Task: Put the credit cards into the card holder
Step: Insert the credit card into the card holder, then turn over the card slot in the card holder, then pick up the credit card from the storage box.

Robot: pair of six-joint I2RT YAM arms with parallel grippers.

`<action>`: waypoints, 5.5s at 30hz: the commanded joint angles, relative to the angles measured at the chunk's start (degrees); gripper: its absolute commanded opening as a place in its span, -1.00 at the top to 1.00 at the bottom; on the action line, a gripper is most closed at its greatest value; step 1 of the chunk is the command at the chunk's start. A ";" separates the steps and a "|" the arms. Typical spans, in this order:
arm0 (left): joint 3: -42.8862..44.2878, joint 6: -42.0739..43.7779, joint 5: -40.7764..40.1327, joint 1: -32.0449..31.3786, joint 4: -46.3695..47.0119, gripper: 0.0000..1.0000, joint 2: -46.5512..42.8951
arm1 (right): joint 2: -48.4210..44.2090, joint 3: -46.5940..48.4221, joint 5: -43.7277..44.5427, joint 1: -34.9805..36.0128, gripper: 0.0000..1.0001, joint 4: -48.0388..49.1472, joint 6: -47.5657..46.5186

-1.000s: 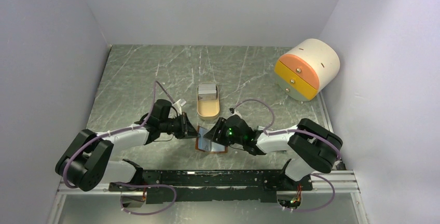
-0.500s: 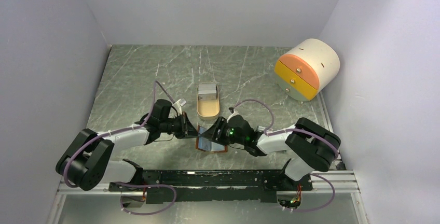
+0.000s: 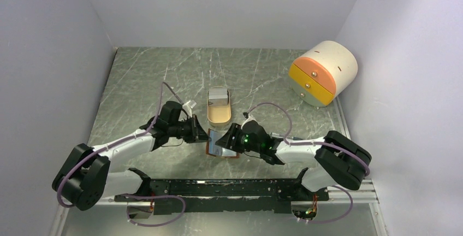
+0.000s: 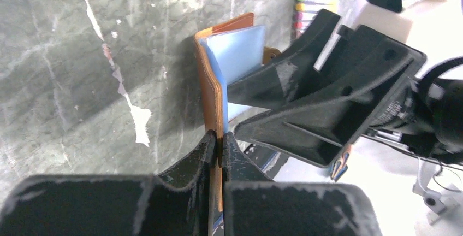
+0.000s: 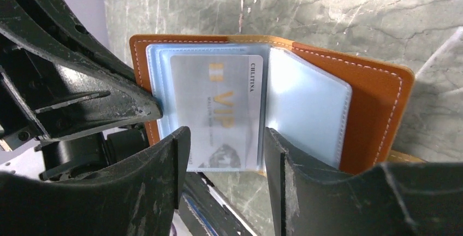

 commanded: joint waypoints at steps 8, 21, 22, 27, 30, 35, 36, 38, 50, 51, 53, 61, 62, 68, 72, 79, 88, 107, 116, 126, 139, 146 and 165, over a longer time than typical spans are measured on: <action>10.32 0.82 -10.55 -4.01 -18.34 0.82 2.97 | -2.28 5.69 1.86 1.62 -0.19 -8.05 -5.80; 12.09 -0.12 -11.82 -4.55 -21.48 0.82 3.22 | 3.27 8.89 0.43 3.32 -0.19 -7.82 -6.55; 12.25 -0.16 -12.03 -4.56 -21.72 0.82 3.40 | 3.92 8.99 -0.34 3.25 -0.18 -7.05 -6.38; 12.91 -0.16 -12.36 -5.11 -22.13 0.82 4.06 | 5.72 9.84 -1.73 3.93 -0.18 -6.12 -6.38; 12.91 -0.39 -12.46 -5.45 -22.06 0.82 4.15 | 6.26 10.30 -1.56 4.12 -0.20 -6.50 -6.53; 13.37 -0.35 -13.34 -6.03 -22.85 0.82 4.16 | 6.83 10.88 -1.47 4.43 -0.21 -7.64 -6.91; 13.42 -0.34 -13.27 -6.04 -22.91 0.82 4.01 | 6.94 11.00 -1.42 4.52 -0.23 -7.66 -7.14; 13.73 -0.35 -13.27 -6.10 -23.01 0.82 3.90 | 7.28 11.44 -1.01 4.54 -0.23 -8.88 -7.38; 13.76 -0.35 -14.36 -6.22 -24.15 0.82 3.40 | 2.41 11.17 4.32 4.66 -0.12 -16.34 -8.29; 13.76 -0.27 -14.33 -6.22 -24.18 0.82 3.43 | 2.37 11.08 4.39 4.71 -0.12 -16.44 -8.28; 13.61 -0.26 -14.57 -6.22 -24.18 0.82 3.38 | 2.21 10.73 4.32 4.70 -0.12 -16.53 -8.07; 12.46 0.09 -14.91 -6.22 -23.56 0.82 3.89 | 0.15 11.24 7.30 4.68 -0.18 -21.34 -9.43; 12.36 0.09 -14.88 -6.22 -23.49 0.82 3.89 | 0.13 11.21 7.04 4.67 -0.18 -21.48 -9.43; 12.07 0.91 -16.09 -6.21 -23.90 0.82 3.91 | -1.37 12.16 10.62 4.59 -0.18 -26.48 -10.76; 10.89 0.57 -15.67 -6.21 -22.41 0.82 3.93 | -1.81 12.63 11.26 4.61 -0.18 -28.05 -11.21; 9.44 0.62 -15.56 -6.17 -21.13 0.82 4.46 | -2.97 13.61 12.82 4.31 -0.21 -30.67 -12.88; 9.66 1.58 -15.84 -6.21 -21.69 0.82 4.86 | -2.84 16.38 15.79 4.26 -0.22 -34.81 -15.68; 8.16 0.53 -13.52 -6.01 -18.75 0.82 5.49 | 1.84 13.33 1.03 4.69 -0.21 -13.08 -14.36; 4.31 -2.65 -7.28 -3.15 -11.82 0.43 0.18 | 5.07 8.35 -4.42 4.69 -0.12 0.71 -10.68; 2.40 -1.58 -1.93 -2.37 -4.71 0.37 2.34 | -3.23 5.25 1.83 4.06 0.00 -2.02 -13.03; 4.00 0.43 -8.93 -2.51 -10.77 0.82 2.17 | -4.16 24.63 23.27 -0.11 -0.47 -29.40 -46.72; 3.75 0.70 -10.97 -2.51 -13.45 0.82 1.31 | 5.74 31.81 14.12 -6.02 -0.50 -25.44 -73.96; 2.92 0.88 -9.88 -2.50 -14.03 0.82 -1.76 | 27.35 46.44 2.16 -10.84 -0.58 -22.42 -105.24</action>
